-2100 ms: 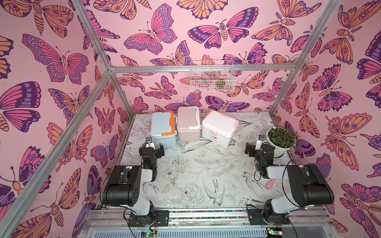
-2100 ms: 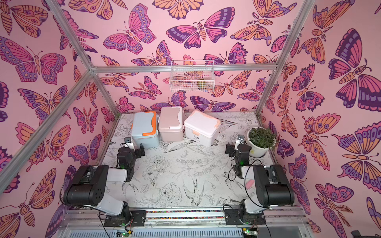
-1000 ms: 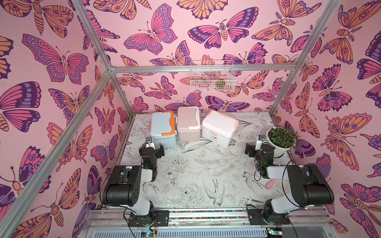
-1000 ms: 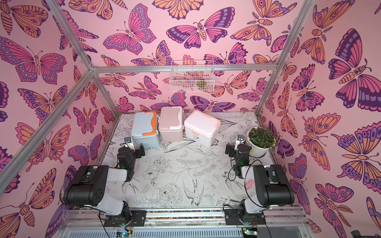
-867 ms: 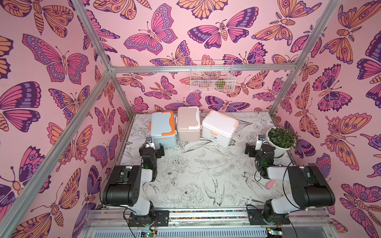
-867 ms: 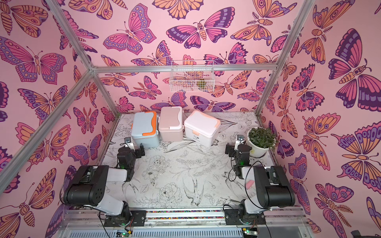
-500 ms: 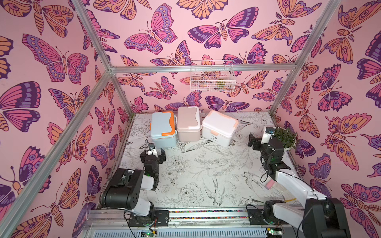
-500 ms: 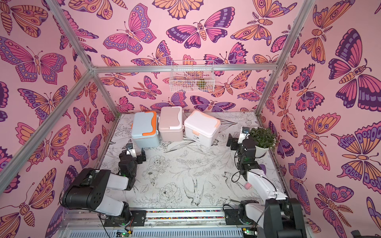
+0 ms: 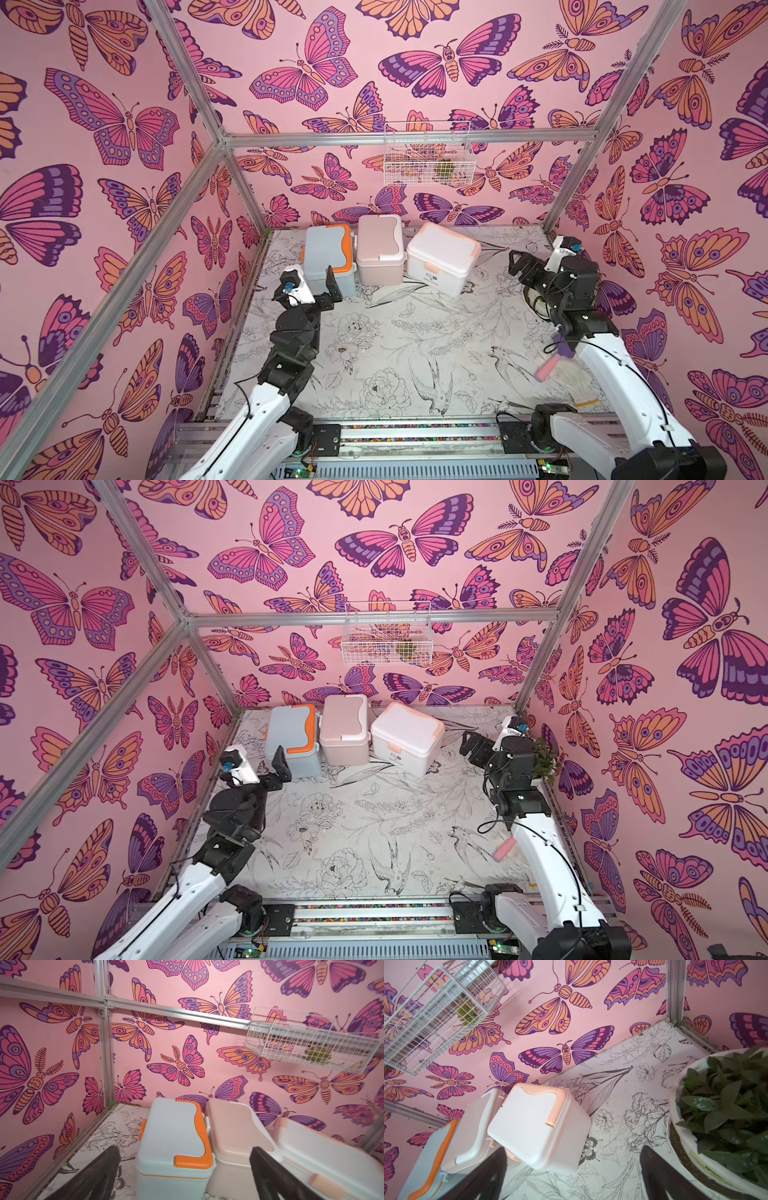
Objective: Open first aid kits and take out gauze
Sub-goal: Adjust the first aid kit at the center of the board.
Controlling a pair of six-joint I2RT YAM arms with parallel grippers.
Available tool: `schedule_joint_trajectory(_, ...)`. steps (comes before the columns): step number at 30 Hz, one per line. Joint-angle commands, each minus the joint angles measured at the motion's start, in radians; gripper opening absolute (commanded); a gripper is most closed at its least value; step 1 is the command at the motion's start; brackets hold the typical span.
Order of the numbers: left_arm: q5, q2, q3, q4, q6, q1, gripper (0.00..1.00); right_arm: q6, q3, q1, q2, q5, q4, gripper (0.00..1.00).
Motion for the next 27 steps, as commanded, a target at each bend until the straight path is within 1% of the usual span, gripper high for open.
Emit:
schedule_joint_trajectory(1, 0.177, -0.013, 0.049, -0.383, -0.151, -0.006, 0.99, 0.083, 0.044, -0.033, 0.084, -0.157, -0.031, 0.99)
schedule_joint_trajectory(3, 0.221, -0.016, 0.046, -0.377, -0.183, -0.001, 0.99, 0.075, 0.102, -0.034, 0.145, -0.195, -0.038, 0.99)
schedule_joint_trajectory(5, 0.272, -0.016, 0.028, -0.349, -0.242, 0.015, 0.99, 0.074, 0.155, -0.033, 0.214, -0.247, -0.033, 0.99)
schedule_joint_trajectory(7, 0.315, -0.020, -0.016, -0.288, -0.339, 0.042, 0.99, 0.061, 0.229, -0.030, 0.298, -0.307, -0.042, 0.99)
schedule_joint_trajectory(9, 0.416, 0.002, -0.052, -0.215, -0.408, 0.090, 0.99, 0.054, 0.308, -0.027, 0.385, -0.372, -0.060, 0.99)
schedule_joint_trajectory(10, 0.463, 0.036, -0.035, -0.222, -0.428, 0.109, 0.99, 0.044, 0.347, -0.023, 0.430, -0.397, -0.069, 0.99)
schedule_joint_trajectory(11, 0.485, 0.074, -0.001, -0.261, -0.440, 0.113, 0.99, 0.028, 0.388, -0.018, 0.469, -0.404, -0.082, 0.99)
schedule_joint_trajectory(12, 0.502, 0.127, 0.043, -0.309, -0.449, 0.111, 0.99, 0.003, 0.435, -0.011, 0.515, -0.394, -0.116, 0.99)
schedule_joint_trajectory(13, 0.537, 0.175, 0.073, -0.321, -0.453, 0.108, 0.99, -0.023, 0.492, -0.003, 0.578, -0.382, -0.151, 0.99)
schedule_joint_trajectory(15, 0.567, 0.250, 0.095, -0.305, -0.478, 0.080, 0.99, -0.058, 0.599, 0.004, 0.675, -0.389, -0.217, 1.00)
schedule_joint_trajectory(18, 0.530, 0.340, 0.121, -0.273, -0.523, -0.004, 0.99, -0.105, 0.765, 0.016, 0.818, -0.423, -0.311, 0.95)
schedule_joint_trajectory(20, 0.534, 0.410, 0.146, -0.238, -0.553, -0.061, 0.99, -0.148, 0.882, 0.031, 0.902, -0.421, -0.398, 0.93)
schedule_joint_trajectory(24, 0.560, 0.572, 0.252, -0.225, -0.550, -0.167, 0.99, -0.232, 1.077, 0.069, 1.035, -0.429, -0.534, 0.91)
schedule_joint_trajectory(25, 0.567, 0.640, 0.280, -0.226, -0.549, -0.186, 0.99, -0.251, 1.115, 0.079, 1.064, -0.424, -0.567, 0.91)
schedule_joint_trajectory(27, 0.601, 0.717, 0.333, -0.219, -0.549, -0.205, 0.99, -0.285, 1.171, 0.097, 1.110, -0.409, -0.621, 0.91)
